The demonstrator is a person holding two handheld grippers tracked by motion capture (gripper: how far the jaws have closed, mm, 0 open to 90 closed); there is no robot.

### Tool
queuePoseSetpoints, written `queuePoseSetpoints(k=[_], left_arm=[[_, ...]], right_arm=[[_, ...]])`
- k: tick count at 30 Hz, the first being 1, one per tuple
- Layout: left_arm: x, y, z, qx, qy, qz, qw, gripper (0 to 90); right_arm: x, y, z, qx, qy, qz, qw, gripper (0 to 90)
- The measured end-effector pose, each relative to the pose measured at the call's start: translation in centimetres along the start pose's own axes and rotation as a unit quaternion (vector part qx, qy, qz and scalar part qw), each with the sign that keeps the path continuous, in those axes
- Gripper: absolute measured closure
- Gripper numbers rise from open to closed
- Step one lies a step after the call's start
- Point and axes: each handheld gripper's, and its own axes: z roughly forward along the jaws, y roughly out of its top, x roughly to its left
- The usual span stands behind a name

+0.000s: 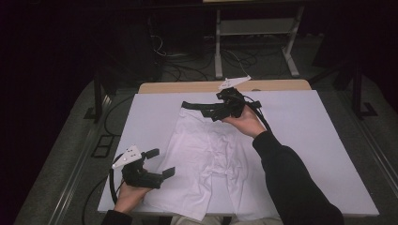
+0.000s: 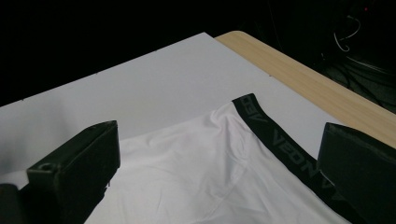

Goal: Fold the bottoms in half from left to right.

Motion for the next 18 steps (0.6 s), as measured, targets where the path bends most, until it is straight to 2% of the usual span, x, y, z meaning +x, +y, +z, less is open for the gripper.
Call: queuePoseSetpoints(k=[18], left_arm=[[0.0, 0.0, 0.0, -0.003, -0.004, -0.001, 1.0, 0.0]], right_arm=[[0.3, 1.5, 4.7, 0.027, 0.019, -0.008, 0.9994, 0.0]])
